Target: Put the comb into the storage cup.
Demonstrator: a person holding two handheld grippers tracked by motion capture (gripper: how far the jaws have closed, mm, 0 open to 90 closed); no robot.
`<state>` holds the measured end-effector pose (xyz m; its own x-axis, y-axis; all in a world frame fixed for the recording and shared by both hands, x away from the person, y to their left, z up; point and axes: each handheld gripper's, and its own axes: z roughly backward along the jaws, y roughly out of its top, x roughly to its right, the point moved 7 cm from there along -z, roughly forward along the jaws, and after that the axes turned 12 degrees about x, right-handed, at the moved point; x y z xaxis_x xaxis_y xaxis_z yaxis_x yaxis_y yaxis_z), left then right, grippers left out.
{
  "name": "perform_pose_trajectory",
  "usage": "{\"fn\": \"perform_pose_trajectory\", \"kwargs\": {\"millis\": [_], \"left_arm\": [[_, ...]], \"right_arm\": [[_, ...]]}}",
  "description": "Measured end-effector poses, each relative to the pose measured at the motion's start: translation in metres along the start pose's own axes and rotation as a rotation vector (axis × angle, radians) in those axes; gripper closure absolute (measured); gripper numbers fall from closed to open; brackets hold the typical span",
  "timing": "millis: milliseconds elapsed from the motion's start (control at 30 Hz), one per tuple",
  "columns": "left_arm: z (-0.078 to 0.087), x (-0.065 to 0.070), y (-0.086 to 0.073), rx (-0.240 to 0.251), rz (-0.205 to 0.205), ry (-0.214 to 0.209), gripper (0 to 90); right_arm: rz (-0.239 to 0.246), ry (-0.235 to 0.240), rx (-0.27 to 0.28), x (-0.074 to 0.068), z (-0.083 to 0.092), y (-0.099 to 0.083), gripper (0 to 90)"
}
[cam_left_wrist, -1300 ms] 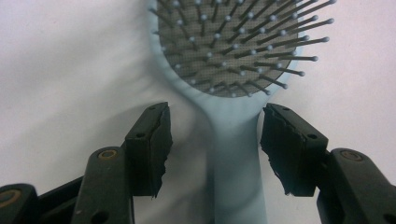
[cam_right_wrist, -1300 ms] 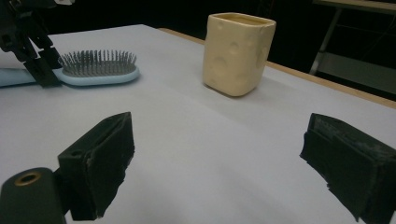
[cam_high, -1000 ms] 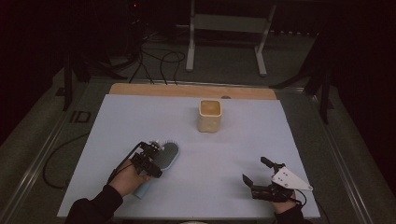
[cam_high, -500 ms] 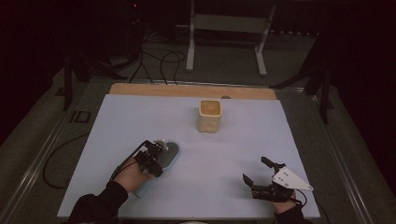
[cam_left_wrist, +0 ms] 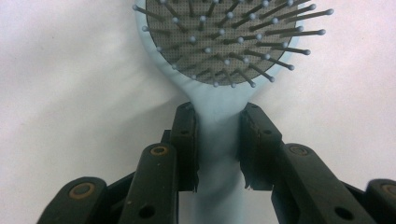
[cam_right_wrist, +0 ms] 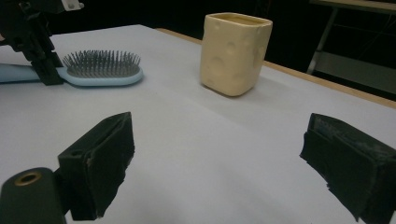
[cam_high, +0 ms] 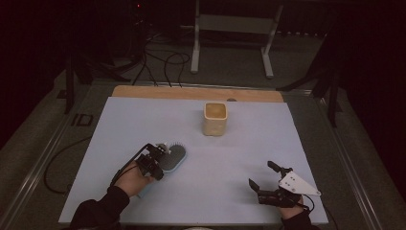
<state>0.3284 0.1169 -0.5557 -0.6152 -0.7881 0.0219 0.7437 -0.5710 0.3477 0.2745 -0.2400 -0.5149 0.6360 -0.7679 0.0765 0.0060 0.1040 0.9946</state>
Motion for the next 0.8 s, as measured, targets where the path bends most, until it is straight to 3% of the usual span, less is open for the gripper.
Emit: {"fn": "perform_pose_trajectory", "kwargs": {"millis": [233, 267, 333, 367, 567, 600, 667, 800], "left_arm": [[0.008, 0.004, 0.005, 0.091, -0.021, -0.012, 70.1], [0.013, 0.007, 0.009, 0.127, -0.033, -0.012, 70.2], [0.016, 0.008, 0.011, 0.144, -0.033, -0.016, 70.1], [0.019, 0.008, 0.014, 0.163, -0.034, 0.002, 70.1], [0.036, 0.013, 0.026, 0.238, -0.062, -0.015, 70.1], [0.041, 0.014, 0.030, 0.271, -0.067, -0.005, 70.1], [0.043, 0.014, 0.031, 0.278, -0.071, -0.008, 70.1], [0.055, 0.013, 0.042, 0.353, -0.073, -0.008, 70.2]], "right_arm": [[0.002, 0.001, 0.000, 0.000, 0.000, 0.000, 9.0], [0.001, 0.000, 0.000, 0.000, 0.000, 0.000, 9.0], [0.002, -0.001, 0.002, 0.000, 0.000, 0.000, 9.0], [0.003, 0.000, 0.001, 0.000, 0.000, 0.000, 9.0], [0.002, 0.001, 0.002, 0.000, 0.000, 0.000, 9.0], [0.002, 0.000, 0.003, 0.000, 0.000, 0.000, 9.0], [-0.001, 0.001, 0.001, 0.000, 0.000, 0.000, 9.0], [0.000, 0.001, 0.000, 0.000, 0.000, 0.000, 9.0]]}}
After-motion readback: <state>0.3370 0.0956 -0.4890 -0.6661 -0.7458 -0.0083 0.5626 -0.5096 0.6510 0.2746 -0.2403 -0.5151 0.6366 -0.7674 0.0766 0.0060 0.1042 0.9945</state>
